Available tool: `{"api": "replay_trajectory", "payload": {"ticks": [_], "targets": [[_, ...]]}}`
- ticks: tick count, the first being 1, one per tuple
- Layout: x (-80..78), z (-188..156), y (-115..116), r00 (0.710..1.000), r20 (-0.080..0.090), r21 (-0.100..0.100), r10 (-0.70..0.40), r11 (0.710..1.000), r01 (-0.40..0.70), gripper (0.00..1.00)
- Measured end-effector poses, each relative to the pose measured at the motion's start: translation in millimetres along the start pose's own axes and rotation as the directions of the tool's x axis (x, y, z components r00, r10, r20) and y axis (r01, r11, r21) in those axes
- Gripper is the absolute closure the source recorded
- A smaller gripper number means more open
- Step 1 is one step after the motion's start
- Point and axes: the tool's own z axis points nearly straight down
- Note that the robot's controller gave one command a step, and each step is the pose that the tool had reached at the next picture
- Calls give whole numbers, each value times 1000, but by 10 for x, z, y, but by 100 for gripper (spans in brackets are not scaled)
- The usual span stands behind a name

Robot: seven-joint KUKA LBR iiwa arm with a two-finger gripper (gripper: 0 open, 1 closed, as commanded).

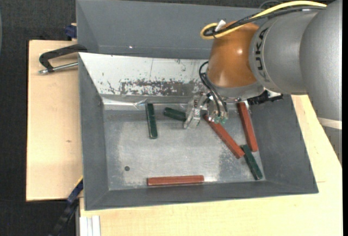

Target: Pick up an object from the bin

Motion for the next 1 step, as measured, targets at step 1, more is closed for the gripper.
{"api": "replay_trajectory", "payload": {"ticks": [1], "targets": [[0, 0, 0, 1000, 0, 0, 0, 1000, 0, 100]]}}
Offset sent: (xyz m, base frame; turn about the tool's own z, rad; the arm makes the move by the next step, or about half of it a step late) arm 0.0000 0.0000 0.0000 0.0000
